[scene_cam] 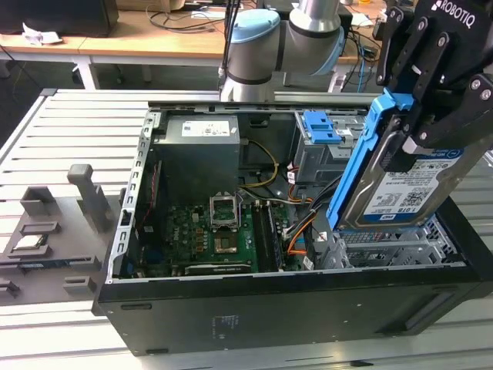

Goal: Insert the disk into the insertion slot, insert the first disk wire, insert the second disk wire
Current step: 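Insert the disk into the insertion slot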

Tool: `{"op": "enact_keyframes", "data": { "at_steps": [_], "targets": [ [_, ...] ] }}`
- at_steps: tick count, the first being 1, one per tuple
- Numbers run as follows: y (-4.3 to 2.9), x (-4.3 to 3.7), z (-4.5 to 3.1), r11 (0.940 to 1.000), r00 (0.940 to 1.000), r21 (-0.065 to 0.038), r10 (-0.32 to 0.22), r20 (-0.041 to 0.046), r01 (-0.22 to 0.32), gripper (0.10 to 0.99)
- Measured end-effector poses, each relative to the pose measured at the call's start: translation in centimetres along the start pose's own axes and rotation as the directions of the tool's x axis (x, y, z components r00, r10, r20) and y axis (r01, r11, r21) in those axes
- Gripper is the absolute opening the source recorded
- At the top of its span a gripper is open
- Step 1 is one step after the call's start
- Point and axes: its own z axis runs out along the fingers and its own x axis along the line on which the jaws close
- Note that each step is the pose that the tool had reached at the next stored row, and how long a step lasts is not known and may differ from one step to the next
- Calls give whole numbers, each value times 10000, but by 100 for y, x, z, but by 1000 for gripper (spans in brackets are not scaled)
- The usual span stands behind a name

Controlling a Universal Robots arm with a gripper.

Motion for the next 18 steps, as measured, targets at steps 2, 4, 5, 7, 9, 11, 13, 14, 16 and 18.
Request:
{"op": "enact_keyframes", "data": {
  "at_steps": [2,4,5,7,9,11,13,14,16,18],
  "targets": [
    [4,-6,14,10000,10000,0,-3,0,3,369],
    [5,-13,22,10000,10000,0,-1,0,1,369],
    [5,-25,35,10000,10000,-1,-1,1,1,369],
    [5,-37,50,10000,10000,0,-1,0,1,369],
    [2,-66,101,10000,10000,0,-1,-3,1,369],
    [-28,-90,130,10000,10000,1,1,-34,-1,369],
    [-69,-117,150,10000,10000,0,2,-57,-2,369],
    [-84,-131,162,10000,10000,0,2,-68,-2,369],
    [-115,-163,196,10000,10000,-4,2,-84,-2,369],
    [-150,-209,250,10000,9999,-6,3,-106,-3,369]
  ]
}}
